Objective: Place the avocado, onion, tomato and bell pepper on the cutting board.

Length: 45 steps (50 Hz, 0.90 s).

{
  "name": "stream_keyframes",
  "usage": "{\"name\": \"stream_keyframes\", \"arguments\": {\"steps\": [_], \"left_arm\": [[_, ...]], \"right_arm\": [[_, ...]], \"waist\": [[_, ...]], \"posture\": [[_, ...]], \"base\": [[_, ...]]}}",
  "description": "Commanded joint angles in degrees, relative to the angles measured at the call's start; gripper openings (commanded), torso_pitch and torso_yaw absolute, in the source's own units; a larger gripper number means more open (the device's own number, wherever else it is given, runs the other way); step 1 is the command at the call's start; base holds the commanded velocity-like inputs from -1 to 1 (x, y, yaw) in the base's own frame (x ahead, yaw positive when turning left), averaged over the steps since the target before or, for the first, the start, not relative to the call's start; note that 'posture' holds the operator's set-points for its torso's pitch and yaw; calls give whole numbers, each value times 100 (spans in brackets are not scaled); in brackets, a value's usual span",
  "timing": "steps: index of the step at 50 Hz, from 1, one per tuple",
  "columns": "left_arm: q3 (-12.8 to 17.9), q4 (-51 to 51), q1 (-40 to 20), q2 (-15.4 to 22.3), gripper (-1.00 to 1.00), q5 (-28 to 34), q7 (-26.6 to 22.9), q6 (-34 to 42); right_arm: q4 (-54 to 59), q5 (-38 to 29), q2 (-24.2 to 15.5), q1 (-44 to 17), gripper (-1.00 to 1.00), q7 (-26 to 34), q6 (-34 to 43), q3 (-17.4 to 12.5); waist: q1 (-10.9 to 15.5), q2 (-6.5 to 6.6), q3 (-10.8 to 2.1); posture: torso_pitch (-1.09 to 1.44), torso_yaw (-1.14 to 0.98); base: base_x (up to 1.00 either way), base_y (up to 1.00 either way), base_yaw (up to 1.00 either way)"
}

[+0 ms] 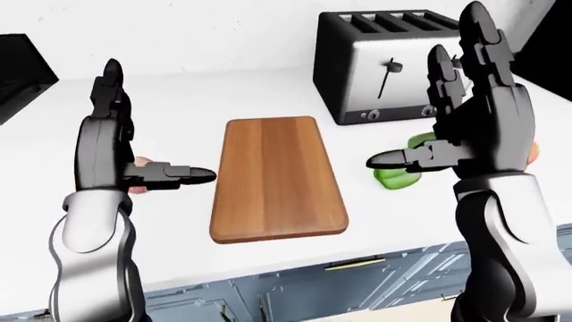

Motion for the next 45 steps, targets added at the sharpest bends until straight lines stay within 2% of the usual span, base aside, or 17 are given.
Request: {"name": "stream_keyframes", "arguments": {"steps": [1,9,18,27,29,35,45], "left_arm": [[130,-129,-184,139,100,14,21,-94],[375,583,-374,589,100,-128,-186,-484],[302,1616,-721,933,100,-106,-248,-964],[331,1173,-353,913,100,520,-720,-591],[302,1139,-143,1000,100,871,-905,-580],[555,1268,-1,871,100,980,-1017,-798],[703,1641,132,894,100,994,-901,-1122]], "right_arm": [[-147,-21,-55,-149,100,-31,-102,-45],[-181,-33,-22,-99,100,-58,-118,-27],[-269,-22,-25,6,100,-46,-119,-94],[-235,-45,4,142,100,-8,-248,-101],[-240,-29,-1,127,100,-7,-226,-116],[-110,-54,21,87,100,-3,-322,-67],[-64,-89,42,115,100,13,-401,-47]], "waist": [[0,26,-106],[31,42,-94],[49,59,-115],[21,84,-134],[20,91,-136],[15,103,-143],[17,96,-152]], "posture": [[0,0],[0,0],[0,0],[0,0],[0,0],[0,0],[0,0]], "base": [[0,0,0],[0,0,0],[0,0,0],[0,0,0],[0,0,0],[0,0,0],[0,0,0]]}}
